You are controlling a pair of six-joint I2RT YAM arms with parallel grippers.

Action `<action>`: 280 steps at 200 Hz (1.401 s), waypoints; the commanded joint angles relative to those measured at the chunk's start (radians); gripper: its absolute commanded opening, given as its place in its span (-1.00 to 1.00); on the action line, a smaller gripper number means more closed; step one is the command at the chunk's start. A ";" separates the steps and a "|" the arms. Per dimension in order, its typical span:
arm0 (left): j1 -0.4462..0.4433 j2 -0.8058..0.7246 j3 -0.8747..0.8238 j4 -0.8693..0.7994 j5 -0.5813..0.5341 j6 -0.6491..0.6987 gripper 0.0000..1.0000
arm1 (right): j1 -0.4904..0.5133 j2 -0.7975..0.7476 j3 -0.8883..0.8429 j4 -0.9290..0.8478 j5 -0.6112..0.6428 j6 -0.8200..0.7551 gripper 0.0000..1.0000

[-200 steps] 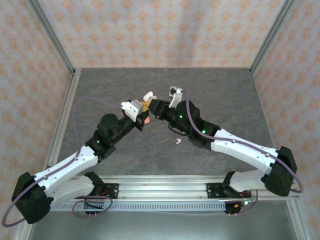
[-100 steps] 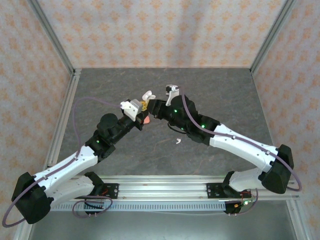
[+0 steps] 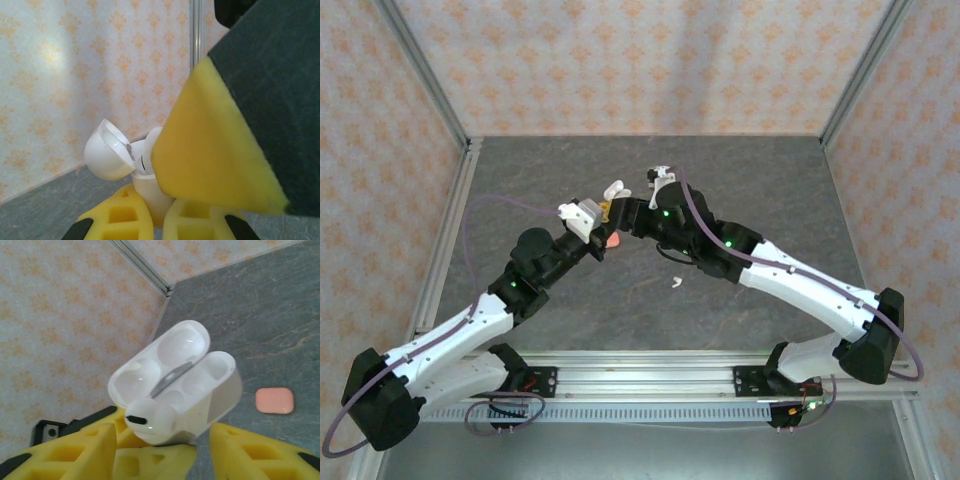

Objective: Insert wireless bluetooth earbuds into charging case

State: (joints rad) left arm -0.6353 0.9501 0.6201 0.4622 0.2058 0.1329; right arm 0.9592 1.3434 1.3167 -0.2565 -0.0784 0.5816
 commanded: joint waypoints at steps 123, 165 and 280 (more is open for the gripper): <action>-0.007 -0.015 0.027 -0.042 0.086 -0.022 -1.00 | -0.055 -0.039 0.204 -0.275 -0.132 -0.065 -0.06; -0.008 -0.030 0.027 -0.058 0.105 -0.033 -1.00 | -0.066 -0.047 0.190 -0.296 -0.197 -0.058 -0.52; -0.008 -0.066 0.021 -0.073 0.136 -0.041 -1.00 | -0.097 -0.005 0.187 -0.309 -0.245 -0.070 -0.69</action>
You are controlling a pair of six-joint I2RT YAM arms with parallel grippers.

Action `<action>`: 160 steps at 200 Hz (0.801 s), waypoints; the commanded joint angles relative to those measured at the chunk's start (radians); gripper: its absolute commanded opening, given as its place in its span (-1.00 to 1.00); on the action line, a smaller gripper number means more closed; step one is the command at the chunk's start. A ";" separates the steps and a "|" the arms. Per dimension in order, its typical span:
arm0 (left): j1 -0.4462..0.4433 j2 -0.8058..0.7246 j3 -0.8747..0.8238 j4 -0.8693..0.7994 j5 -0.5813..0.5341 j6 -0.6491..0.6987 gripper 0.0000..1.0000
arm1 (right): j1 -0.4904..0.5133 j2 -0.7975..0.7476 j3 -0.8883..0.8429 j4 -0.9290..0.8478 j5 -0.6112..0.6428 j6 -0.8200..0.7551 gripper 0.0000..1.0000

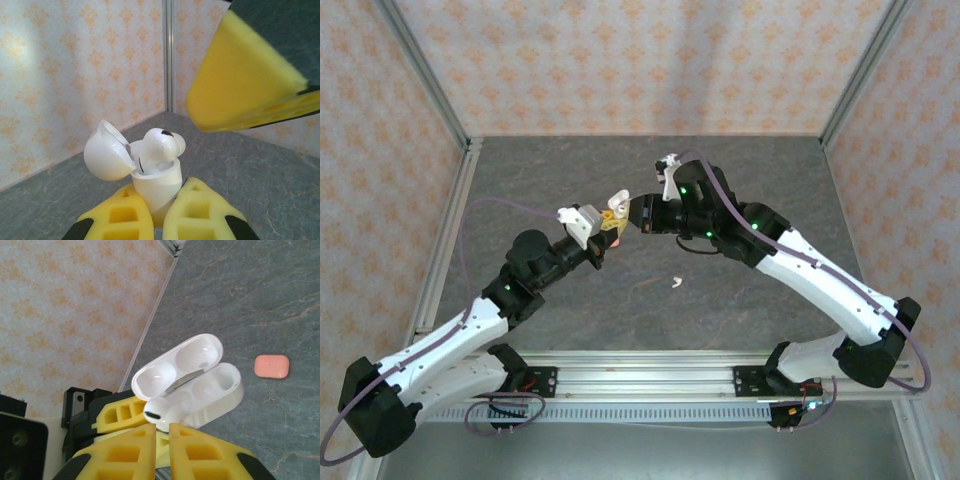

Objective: Insert wireless bluetooth earbuds into charging case

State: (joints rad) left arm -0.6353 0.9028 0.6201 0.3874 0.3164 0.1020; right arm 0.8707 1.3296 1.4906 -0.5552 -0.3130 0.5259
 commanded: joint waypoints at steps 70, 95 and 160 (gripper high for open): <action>-0.007 -0.008 0.024 0.008 0.027 -0.006 -1.00 | -0.011 0.028 0.014 0.000 -0.059 -0.011 -0.71; -0.009 -0.007 0.027 0.006 0.031 -0.008 -1.00 | -0.010 0.034 0.017 -0.006 -0.044 -0.019 -0.71; -0.007 -0.018 0.022 -0.001 0.041 -0.007 -1.00 | -0.024 0.048 0.028 -0.014 -0.016 -0.033 -0.71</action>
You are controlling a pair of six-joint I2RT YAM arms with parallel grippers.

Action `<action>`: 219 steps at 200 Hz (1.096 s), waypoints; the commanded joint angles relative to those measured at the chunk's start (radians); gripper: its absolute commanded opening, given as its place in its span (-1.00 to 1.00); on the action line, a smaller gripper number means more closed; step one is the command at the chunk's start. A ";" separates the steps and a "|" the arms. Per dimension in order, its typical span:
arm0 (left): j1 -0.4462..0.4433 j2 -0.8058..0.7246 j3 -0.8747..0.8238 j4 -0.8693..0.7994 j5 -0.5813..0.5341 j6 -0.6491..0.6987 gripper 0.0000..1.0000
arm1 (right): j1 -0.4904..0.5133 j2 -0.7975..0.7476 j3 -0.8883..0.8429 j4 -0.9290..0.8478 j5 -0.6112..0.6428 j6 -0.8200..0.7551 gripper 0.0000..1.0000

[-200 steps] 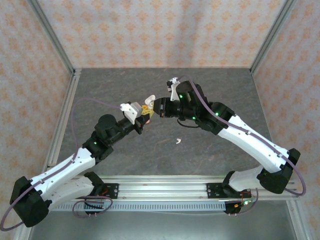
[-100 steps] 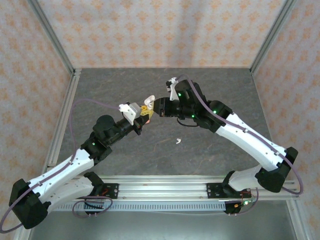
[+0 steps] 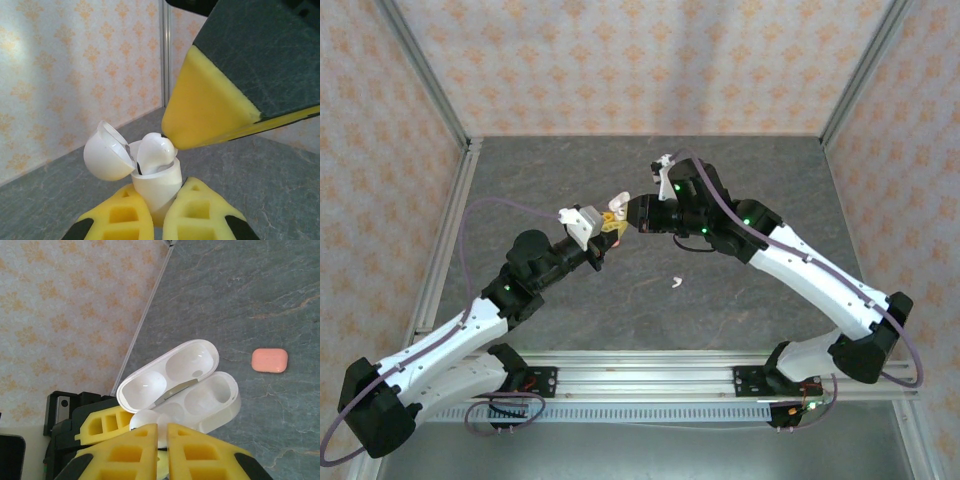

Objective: Insert wireless bluetooth earbuds into charging case

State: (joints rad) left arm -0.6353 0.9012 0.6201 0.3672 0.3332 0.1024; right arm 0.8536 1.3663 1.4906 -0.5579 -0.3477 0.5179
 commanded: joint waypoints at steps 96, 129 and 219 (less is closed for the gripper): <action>-0.007 -0.019 0.021 0.003 0.055 0.009 -1.00 | -0.018 0.007 0.042 -0.063 0.040 -0.078 -0.69; -0.008 -0.037 -0.010 0.012 0.089 0.027 -1.00 | -0.042 -0.029 0.078 -0.150 0.032 -0.120 -0.69; -0.006 -0.042 -0.037 0.008 0.151 0.055 -1.00 | -0.043 -0.041 0.010 -0.076 -0.175 -0.093 -0.64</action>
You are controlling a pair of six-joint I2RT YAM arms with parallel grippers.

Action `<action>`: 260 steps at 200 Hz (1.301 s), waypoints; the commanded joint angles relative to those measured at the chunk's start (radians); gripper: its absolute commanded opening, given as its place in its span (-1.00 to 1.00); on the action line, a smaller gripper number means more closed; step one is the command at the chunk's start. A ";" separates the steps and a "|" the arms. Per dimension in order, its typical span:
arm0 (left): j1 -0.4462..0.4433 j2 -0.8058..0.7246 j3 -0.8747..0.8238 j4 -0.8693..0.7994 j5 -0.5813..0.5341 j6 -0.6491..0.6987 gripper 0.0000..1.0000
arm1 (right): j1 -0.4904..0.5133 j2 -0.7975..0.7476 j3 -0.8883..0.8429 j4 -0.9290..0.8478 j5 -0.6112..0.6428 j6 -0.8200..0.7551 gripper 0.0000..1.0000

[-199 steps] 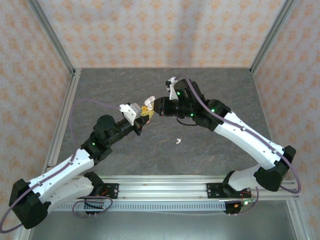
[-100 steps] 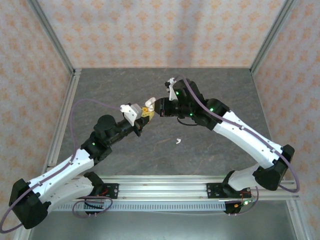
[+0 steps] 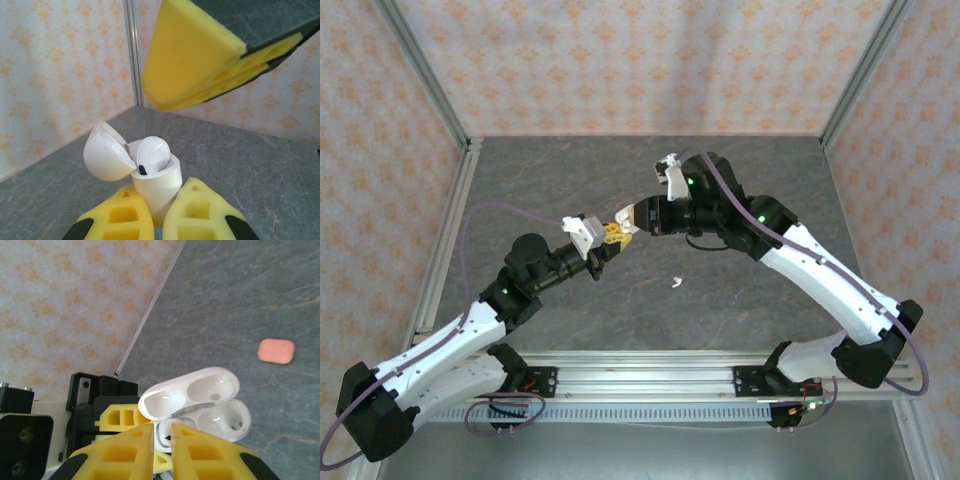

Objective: Insert wireless bluetooth earbuds into charging case

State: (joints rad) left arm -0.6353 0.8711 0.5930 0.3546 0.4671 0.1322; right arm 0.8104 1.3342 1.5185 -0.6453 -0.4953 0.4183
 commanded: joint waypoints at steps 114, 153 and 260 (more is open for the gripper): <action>0.002 -0.153 -0.129 -0.152 -0.073 0.065 -1.00 | -0.192 0.079 -0.333 -0.050 0.144 0.140 -0.20; 0.002 -0.165 -0.134 -0.190 -0.087 0.084 -1.00 | -0.191 0.180 -0.499 0.132 0.111 0.274 -0.10; 0.002 -0.122 -0.112 -0.196 -0.082 0.130 -1.00 | -0.165 0.327 -0.520 0.129 0.201 0.269 -0.10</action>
State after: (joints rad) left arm -0.6350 0.7357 0.4675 0.1631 0.3901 0.2352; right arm 0.6262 1.6478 0.9833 -0.5022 -0.3443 0.6807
